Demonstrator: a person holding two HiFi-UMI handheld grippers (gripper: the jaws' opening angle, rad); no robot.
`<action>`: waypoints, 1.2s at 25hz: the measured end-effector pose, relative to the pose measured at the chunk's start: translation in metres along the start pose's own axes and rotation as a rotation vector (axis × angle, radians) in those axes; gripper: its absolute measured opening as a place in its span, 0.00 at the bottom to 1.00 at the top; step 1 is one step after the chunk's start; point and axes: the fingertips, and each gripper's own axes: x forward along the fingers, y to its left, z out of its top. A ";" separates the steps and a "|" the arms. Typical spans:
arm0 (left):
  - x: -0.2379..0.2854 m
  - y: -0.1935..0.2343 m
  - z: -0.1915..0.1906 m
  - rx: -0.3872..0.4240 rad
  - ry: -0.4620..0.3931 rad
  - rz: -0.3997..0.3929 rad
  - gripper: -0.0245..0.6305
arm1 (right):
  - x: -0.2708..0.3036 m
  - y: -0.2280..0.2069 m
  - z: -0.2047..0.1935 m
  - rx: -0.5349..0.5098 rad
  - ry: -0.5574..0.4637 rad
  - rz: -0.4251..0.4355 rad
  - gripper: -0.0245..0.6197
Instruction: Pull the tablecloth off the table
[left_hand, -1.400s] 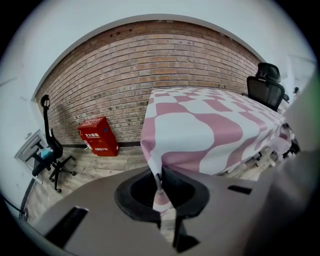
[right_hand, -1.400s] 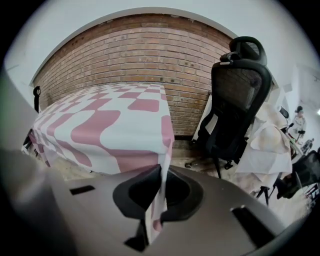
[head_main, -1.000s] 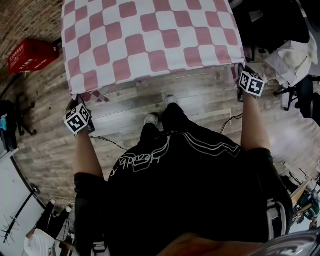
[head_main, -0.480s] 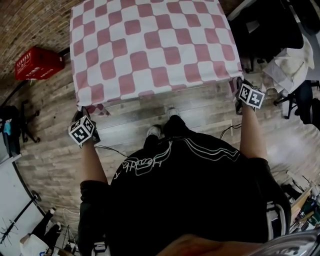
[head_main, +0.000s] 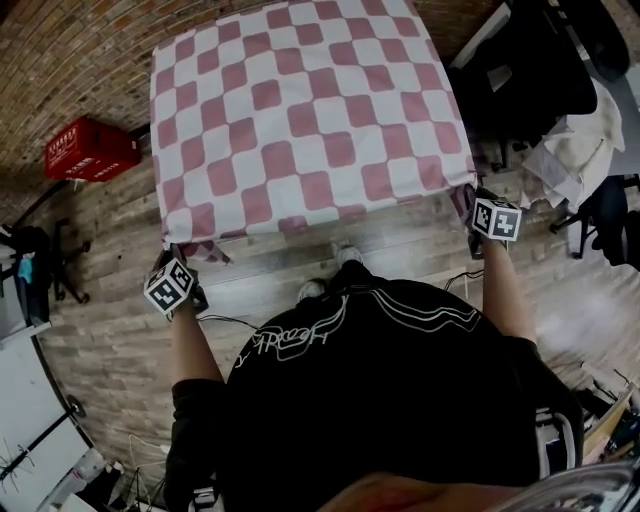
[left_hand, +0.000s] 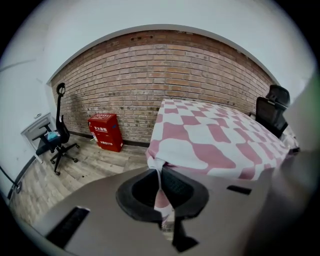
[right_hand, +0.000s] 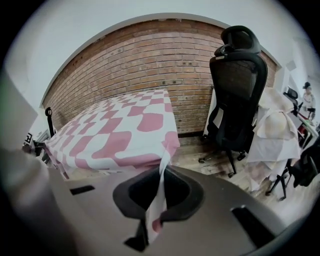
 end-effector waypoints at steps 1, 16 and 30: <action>-0.002 -0.001 -0.001 -0.002 0.001 0.005 0.05 | -0.001 0.000 -0.001 -0.007 0.007 0.015 0.04; -0.013 -0.007 -0.004 -0.002 -0.009 0.052 0.05 | -0.004 0.000 -0.007 -0.182 0.059 0.121 0.03; -0.024 -0.006 -0.019 0.086 0.015 0.015 0.05 | -0.015 -0.007 -0.015 -0.182 0.037 0.063 0.03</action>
